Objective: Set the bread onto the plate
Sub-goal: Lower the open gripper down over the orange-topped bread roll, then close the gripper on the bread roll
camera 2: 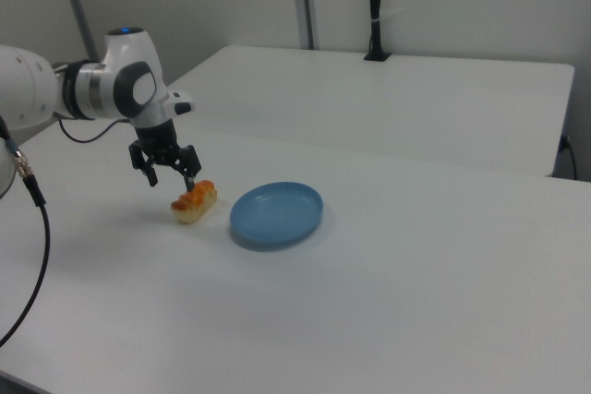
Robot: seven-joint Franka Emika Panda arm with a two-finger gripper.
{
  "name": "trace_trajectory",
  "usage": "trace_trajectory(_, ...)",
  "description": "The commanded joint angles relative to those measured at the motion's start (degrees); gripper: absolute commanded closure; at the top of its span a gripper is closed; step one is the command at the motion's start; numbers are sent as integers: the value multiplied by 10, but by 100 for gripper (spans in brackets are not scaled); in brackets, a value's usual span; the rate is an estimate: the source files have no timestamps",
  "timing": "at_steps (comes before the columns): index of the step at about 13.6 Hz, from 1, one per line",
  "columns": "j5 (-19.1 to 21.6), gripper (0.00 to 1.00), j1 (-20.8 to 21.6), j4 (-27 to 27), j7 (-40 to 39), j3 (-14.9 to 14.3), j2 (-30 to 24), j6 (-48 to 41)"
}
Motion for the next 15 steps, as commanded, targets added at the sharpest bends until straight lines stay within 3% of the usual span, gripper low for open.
trace_trajectory(1,-8,0,3,13,5,-4,32,29)
trace_trajectory(2,-9,3,3,13,6,-4,36,36)
trace_trajectory(4,-10,21,2,13,7,-4,45,55)
trace_trajectory(7,-11,60,2,13,11,-5,47,58)
trace_trajectory(9,-27,94,1,13,10,-4,45,57)
trace_trajectory(10,-28,100,1,13,5,-5,40,56)
trace_trajectory(15,-28,100,-2,21,3,-13,-6,10)
